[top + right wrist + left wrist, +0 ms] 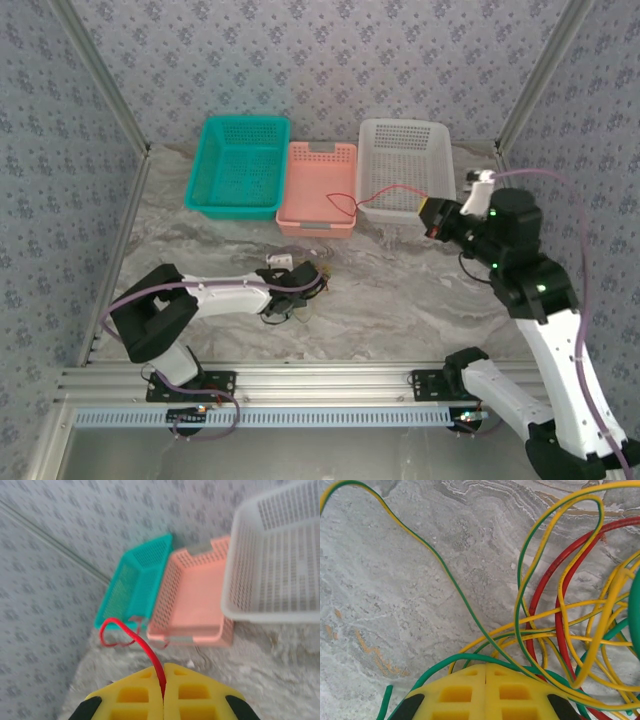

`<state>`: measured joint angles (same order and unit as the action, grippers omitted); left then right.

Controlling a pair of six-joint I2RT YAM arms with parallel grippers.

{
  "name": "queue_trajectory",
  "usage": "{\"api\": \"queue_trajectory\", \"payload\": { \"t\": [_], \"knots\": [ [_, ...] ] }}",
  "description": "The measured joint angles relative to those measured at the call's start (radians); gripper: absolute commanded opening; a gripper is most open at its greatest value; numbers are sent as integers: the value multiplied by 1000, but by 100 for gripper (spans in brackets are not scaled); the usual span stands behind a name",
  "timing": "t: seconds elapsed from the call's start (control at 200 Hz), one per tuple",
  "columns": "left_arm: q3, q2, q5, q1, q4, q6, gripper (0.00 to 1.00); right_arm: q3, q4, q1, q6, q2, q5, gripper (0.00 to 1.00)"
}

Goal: Untangle the cables

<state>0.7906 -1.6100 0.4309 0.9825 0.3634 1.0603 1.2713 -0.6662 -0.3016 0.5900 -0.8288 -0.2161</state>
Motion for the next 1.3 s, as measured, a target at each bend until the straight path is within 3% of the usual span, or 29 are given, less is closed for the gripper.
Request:
{"api": "queue_trajectory", "payload": {
  "t": [0.08, 0.19, 0.285, 0.39, 0.5, 0.66, 0.765, 0.869, 0.954, 1.149, 1.299],
  "knots": [
    [-2, 11, -10, -15, -2, -1, 6, 63, 2, 24, 4, 3, -18, 0],
    [-8, 85, 1, -45, 10, -5, 32, 85, 27, 30, 24, 3, -60, 0],
    [-3, 245, 5, -47, 31, -30, 47, 57, 58, 31, 53, -6, -95, 0],
    [51, 420, 3, -49, 60, -66, 50, 1, 104, 31, 93, -17, -127, 0],
    [109, 531, -35, -60, 53, -105, 46, -71, 163, 31, 149, -28, -147, 0],
    [104, 582, -195, -65, -46, -124, 43, -206, 264, 31, 275, -44, -158, 0],
    [-4, 572, -297, -63, -250, -21, 47, -287, 333, 21, 375, -43, -154, 0],
    [-158, 532, -323, -42, -473, 126, 54, -360, 412, 7, 475, -27, -138, 0],
    [-216, 484, -323, -28, -576, 244, 64, -409, 465, -5, 548, -8, -120, 0],
    [-221, 456, -266, -25, -784, 447, 77, -490, 583, -68, 690, 26, -63, 0],
    [-221, 447, -217, -33, -882, 575, 80, -516, 634, -132, 755, 39, -8, 0]
  ]
}}
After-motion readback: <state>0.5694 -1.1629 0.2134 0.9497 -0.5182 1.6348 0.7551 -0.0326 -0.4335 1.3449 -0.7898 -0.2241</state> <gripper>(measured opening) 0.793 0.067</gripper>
